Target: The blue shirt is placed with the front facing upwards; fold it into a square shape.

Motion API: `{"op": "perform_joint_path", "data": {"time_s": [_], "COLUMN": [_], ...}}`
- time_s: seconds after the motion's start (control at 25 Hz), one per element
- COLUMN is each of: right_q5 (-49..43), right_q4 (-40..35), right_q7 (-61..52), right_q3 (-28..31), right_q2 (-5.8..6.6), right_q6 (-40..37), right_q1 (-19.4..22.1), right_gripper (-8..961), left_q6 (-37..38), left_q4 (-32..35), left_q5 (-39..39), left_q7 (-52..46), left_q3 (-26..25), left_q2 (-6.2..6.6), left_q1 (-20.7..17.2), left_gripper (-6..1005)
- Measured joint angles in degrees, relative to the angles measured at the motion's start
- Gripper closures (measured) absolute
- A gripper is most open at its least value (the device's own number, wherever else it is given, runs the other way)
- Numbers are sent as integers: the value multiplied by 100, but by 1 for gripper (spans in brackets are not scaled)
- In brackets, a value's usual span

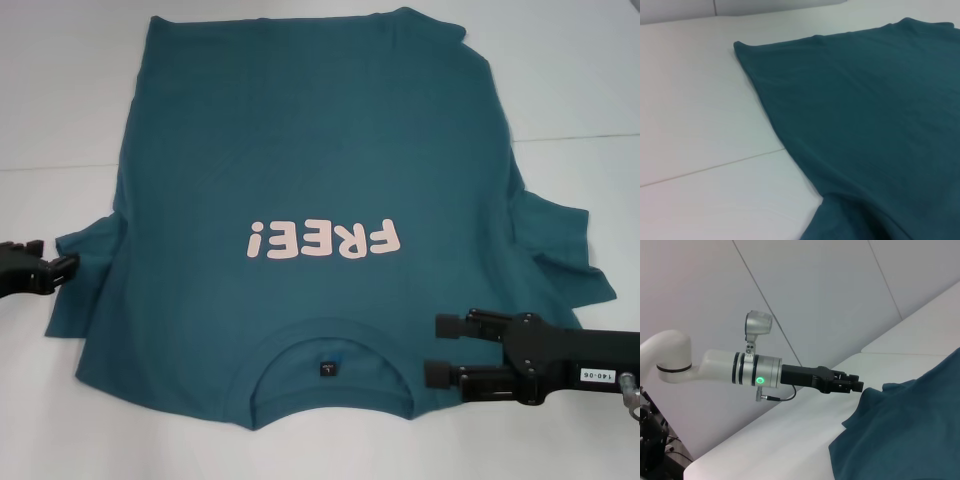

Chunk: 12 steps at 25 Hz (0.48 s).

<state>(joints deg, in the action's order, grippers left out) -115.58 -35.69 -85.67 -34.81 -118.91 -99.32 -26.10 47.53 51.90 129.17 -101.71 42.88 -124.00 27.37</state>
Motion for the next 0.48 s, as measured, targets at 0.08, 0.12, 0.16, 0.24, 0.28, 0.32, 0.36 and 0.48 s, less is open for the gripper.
{"op": "perform_joint_path", "data": {"time_s": [0.08,0.12,0.16,0.24,0.28,0.32,0.36,0.48], "right_q5": [0,0,0,0,0,0,0,0], "right_q4": [0,0,0,0,0,0,0,0], "right_q7": [0,0,2,4,4,5,5,6], "right_q3": [0,0,0,2,4,7,8,9], "right_q2": [0,0,-2,-5,-6,-6,-7,-8], "right_q6": [0,0,0,0,0,0,0,0], "right_q1": [0,0,0,0,0,0,0,0], "right_gripper": [10,10,10,10,10,10,10,10], "left_q6": [-8,-9,-10,-12,-15,-20,-26,-64], "left_q4": [-9,-17,-28,-73,-109,-136,-180,-279], "left_q5": [-16,-15,-9,5,11,11,11,12], "left_q7": [-4,-4,-5,-6,-5,-2,12,38], "left_q3": [2,1,-1,-4,-6,-7,-7,-1], "left_q2": [-2,-2,-2,-1,0,3,4,5], "left_q1": [-7,-11,-15,-18,-19,-20,-20,-10], "left_gripper": [550,526,501,451,426,401,377,269]}}
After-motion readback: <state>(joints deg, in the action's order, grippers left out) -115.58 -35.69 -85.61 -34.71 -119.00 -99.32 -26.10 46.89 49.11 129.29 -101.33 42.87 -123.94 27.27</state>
